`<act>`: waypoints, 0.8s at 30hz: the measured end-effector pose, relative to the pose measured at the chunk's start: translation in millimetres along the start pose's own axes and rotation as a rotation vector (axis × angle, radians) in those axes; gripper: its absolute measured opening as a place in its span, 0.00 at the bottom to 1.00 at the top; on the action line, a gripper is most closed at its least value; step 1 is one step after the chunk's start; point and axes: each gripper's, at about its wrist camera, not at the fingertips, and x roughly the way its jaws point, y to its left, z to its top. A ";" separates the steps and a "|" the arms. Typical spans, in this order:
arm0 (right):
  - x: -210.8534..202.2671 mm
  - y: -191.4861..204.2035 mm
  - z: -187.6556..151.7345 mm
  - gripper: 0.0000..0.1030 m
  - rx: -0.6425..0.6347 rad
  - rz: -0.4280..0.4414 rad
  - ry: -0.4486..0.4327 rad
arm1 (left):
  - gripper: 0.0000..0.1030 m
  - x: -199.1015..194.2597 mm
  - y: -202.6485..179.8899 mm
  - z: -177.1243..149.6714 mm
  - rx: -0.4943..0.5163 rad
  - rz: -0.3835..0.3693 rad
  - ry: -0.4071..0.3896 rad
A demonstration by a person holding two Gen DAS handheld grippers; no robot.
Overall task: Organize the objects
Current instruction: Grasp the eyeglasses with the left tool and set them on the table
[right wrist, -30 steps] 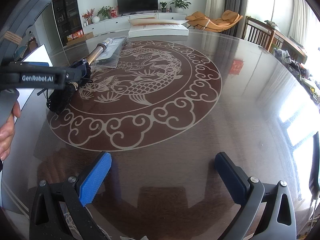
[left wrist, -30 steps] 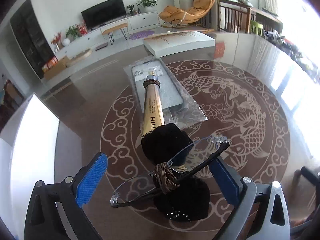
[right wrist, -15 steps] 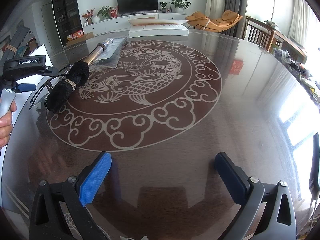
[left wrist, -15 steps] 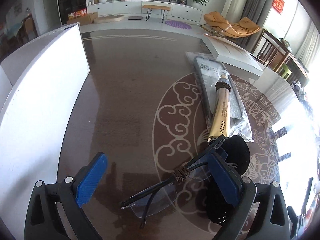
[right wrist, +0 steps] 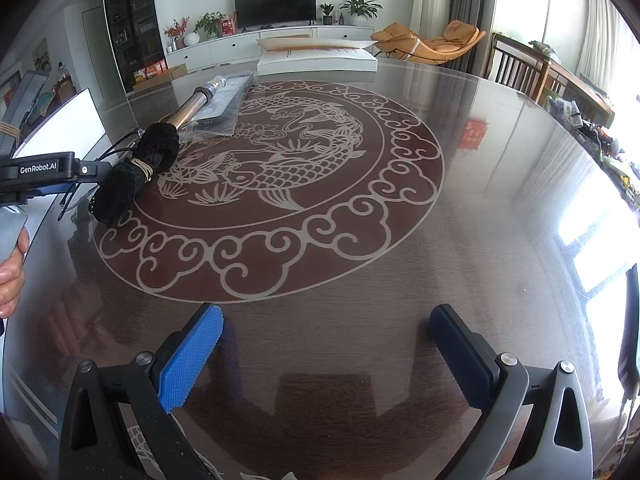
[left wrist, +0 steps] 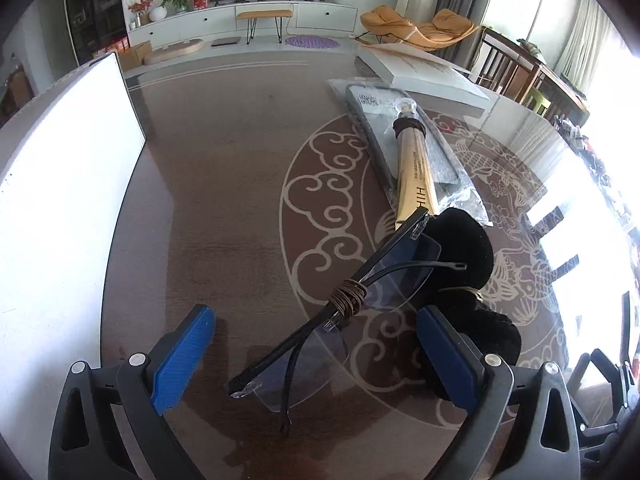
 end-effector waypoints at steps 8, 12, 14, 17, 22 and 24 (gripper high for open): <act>0.0 0.0 0.1 1.00 0.000 0.000 0.000 | 0.60 -4.1 3.8 -8.6 -0.124 0.179 -0.043; 0.0 0.0 0.0 1.00 0.000 0.000 0.000 | 0.60 -12.4 -1.3 -25.8 -0.162 0.202 -0.057; 0.0 0.1 0.0 1.00 0.000 0.000 0.000 | 0.61 -15.8 -8.9 -34.3 -0.124 0.182 -0.057; 0.0 0.1 -0.1 1.00 0.000 0.000 0.000 | 0.63 -20.2 -19.7 -43.4 -0.051 0.145 -0.050; 0.1 0.1 -0.1 1.00 0.000 0.000 0.000 | 0.76 -21.8 -15.0 -49.7 -0.055 0.143 -0.053; 0.1 0.1 -0.1 1.00 0.000 0.001 0.000 | 0.83 -21.9 -11.9 -53.5 -0.071 0.154 -0.059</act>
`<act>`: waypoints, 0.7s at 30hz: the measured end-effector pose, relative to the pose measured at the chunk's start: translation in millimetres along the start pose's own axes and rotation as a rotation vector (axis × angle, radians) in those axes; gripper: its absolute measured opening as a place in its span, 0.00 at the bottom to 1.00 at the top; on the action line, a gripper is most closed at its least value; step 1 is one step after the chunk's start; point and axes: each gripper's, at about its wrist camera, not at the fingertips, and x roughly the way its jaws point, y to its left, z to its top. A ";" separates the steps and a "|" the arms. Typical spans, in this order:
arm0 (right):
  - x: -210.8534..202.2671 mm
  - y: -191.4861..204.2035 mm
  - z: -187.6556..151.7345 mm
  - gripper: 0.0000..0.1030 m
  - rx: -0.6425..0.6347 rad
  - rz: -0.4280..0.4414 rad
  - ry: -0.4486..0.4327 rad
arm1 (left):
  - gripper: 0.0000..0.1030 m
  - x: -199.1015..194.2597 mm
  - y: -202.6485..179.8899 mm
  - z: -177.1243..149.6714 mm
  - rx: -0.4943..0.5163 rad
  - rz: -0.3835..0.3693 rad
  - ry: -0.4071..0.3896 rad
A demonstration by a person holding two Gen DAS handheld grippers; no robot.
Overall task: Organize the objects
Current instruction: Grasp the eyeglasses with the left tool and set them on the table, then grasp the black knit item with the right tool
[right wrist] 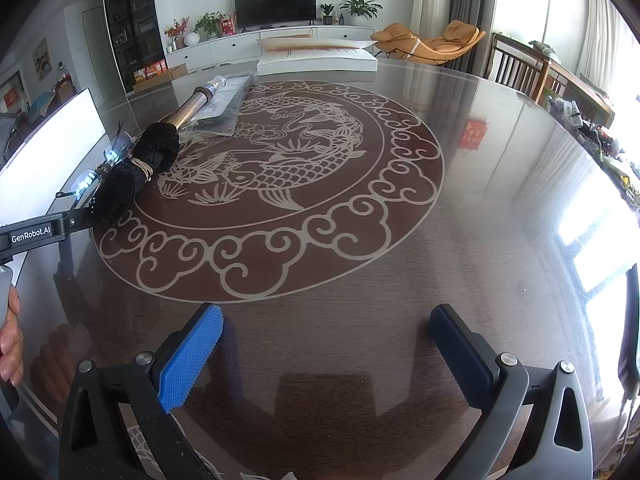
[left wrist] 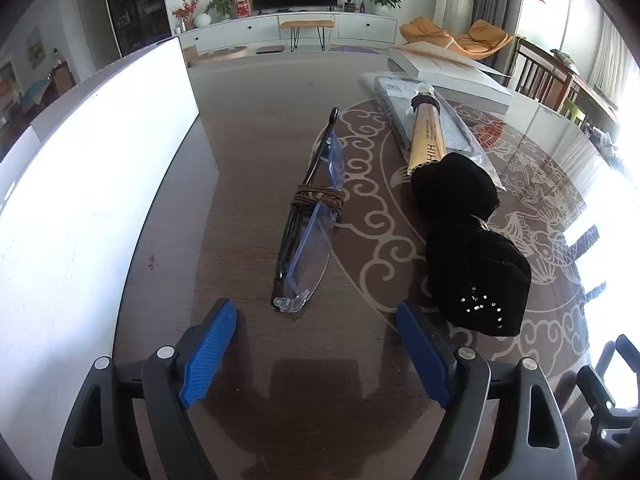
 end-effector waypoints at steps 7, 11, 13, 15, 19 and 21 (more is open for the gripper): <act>0.0 0.4 0.4 1.00 0.000 0.000 0.000 | 1.00 2.5 7.6 -6.2 -0.030 0.020 -0.016; 0.0 0.3 0.4 1.00 -0.001 0.000 0.000 | 1.00 1.4 8.3 -8.1 -0.034 0.022 -0.029; 0.0 0.4 0.4 1.00 -0.001 0.000 0.000 | 1.00 1.5 8.6 -8.5 -0.036 0.023 -0.035; 0.0 0.3 0.4 1.00 -0.001 0.000 0.000 | 1.00 1.6 8.4 -8.4 -0.038 0.024 -0.038; -0.1 0.2 0.3 1.00 -0.001 0.000 0.000 | 1.00 1.2 8.9 -8.7 -0.039 0.024 -0.040; -0.1 0.1 0.2 1.00 -0.001 0.000 0.000 | 1.00 1.3 8.9 -8.8 -0.039 0.024 -0.040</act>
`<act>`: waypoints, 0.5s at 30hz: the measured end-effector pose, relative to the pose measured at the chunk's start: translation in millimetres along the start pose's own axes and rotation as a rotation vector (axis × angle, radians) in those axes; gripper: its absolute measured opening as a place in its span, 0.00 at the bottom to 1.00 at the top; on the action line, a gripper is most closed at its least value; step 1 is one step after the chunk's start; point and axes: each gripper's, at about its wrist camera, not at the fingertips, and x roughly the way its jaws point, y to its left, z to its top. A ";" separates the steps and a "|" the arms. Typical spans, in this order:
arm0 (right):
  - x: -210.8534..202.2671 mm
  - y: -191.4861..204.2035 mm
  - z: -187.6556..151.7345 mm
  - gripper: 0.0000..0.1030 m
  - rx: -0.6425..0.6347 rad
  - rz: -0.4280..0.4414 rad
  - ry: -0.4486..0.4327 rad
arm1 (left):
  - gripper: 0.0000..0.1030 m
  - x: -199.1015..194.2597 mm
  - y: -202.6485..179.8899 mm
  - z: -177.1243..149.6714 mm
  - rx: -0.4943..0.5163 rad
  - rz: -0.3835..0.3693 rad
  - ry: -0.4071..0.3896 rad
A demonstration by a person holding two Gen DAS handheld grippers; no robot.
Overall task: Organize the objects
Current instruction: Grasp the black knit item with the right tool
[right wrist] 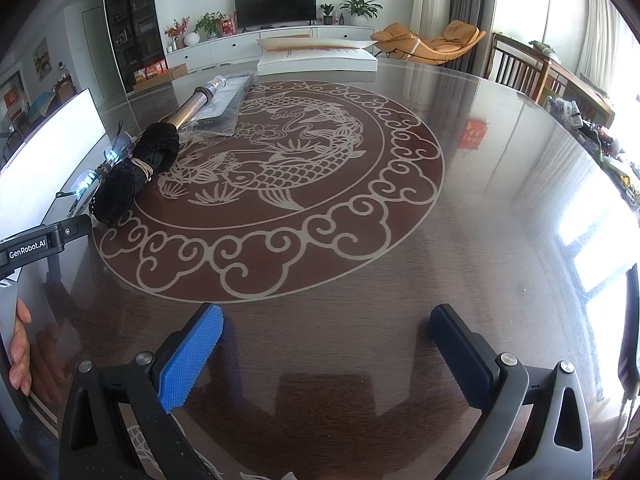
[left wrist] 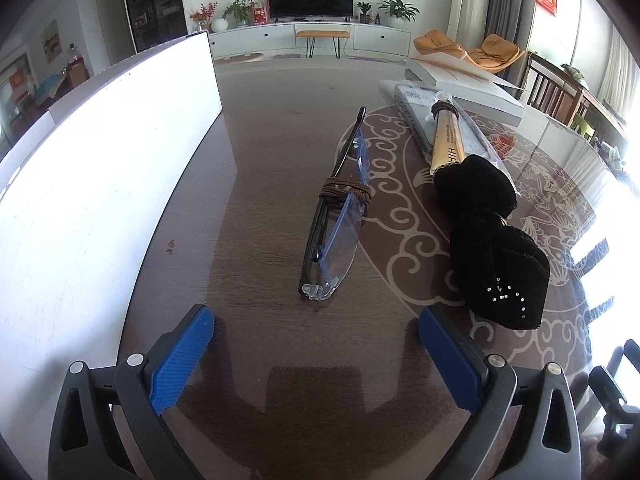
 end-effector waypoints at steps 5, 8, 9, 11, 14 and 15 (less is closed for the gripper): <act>0.0 -0.1 -0.1 1.00 0.000 0.000 0.000 | 1.00 -1.0 0.6 -1.8 0.014 -0.007 0.004; 0.1 0.0 -0.1 1.00 0.000 0.000 0.000 | 1.00 -7.5 5.6 -10.5 0.062 -0.040 0.009; 0.1 0.0 -0.1 1.00 0.000 0.000 0.000 | 1.00 -9.9 8.1 -13.9 0.071 -0.047 0.010; 0.2 0.0 -0.1 1.00 0.000 0.000 0.000 | 1.00 -15.3 14.0 -21.9 0.086 -0.059 0.003; 0.2 -0.2 -0.1 1.00 0.000 0.000 0.000 | 1.00 -20.3 19.1 -29.2 0.090 -0.063 0.000; 0.2 0.0 -0.1 1.00 0.000 0.000 0.000 | 1.00 -20.7 19.0 -29.8 0.089 -0.061 -0.001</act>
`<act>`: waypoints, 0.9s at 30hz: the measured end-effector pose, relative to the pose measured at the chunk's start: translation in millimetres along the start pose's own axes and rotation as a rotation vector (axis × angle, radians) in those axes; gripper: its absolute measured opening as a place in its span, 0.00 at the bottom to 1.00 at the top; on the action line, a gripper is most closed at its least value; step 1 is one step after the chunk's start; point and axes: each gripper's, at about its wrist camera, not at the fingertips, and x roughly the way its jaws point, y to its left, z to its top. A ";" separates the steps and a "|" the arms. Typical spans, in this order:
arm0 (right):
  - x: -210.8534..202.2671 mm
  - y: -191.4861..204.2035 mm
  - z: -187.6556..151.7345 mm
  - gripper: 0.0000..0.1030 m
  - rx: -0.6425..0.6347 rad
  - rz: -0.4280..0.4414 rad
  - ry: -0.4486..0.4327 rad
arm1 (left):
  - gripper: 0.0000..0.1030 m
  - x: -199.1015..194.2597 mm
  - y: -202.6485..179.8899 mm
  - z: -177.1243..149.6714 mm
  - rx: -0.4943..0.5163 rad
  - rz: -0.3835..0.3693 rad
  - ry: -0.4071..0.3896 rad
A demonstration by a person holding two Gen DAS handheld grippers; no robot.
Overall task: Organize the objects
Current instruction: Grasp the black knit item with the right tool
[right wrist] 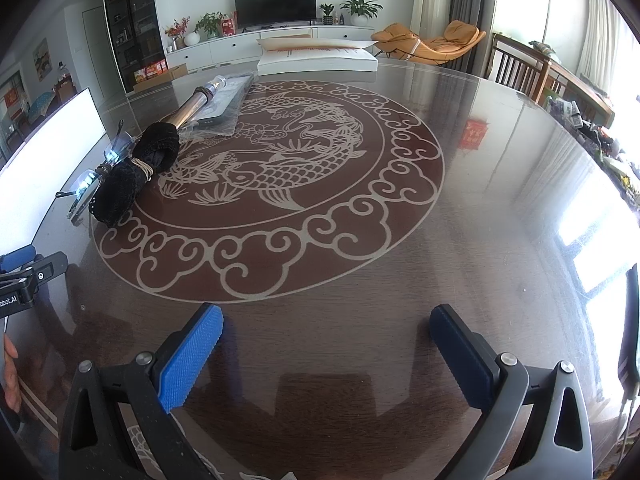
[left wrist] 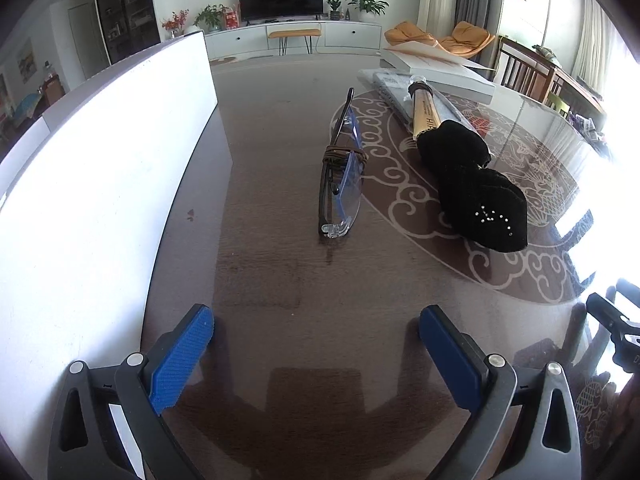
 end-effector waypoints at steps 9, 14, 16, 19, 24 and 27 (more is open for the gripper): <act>-8.4 22.2 39.4 0.95 0.152 0.175 0.020 | 1.00 1.0 -0.1 -0.1 -0.006 0.001 -0.008; -0.2 107.3 97.0 0.94 0.026 0.283 0.060 | 1.00 1.1 -0.2 -0.3 -0.006 0.001 -0.008; 13.1 134.8 106.3 0.89 -0.034 0.244 0.078 | 1.00 1.3 -0.4 -0.2 -0.006 0.001 -0.008; 33.6 159.8 105.2 0.81 -0.092 0.213 0.124 | 1.00 1.4 -0.5 -0.3 -0.006 0.001 -0.008; 42.4 147.6 83.5 0.36 -0.095 0.207 0.135 | 1.00 1.6 -0.7 -0.3 -0.006 0.001 -0.008; 30.8 127.6 66.4 0.35 -0.115 0.185 0.093 | 1.00 1.9 -0.9 -0.3 -0.007 0.001 -0.008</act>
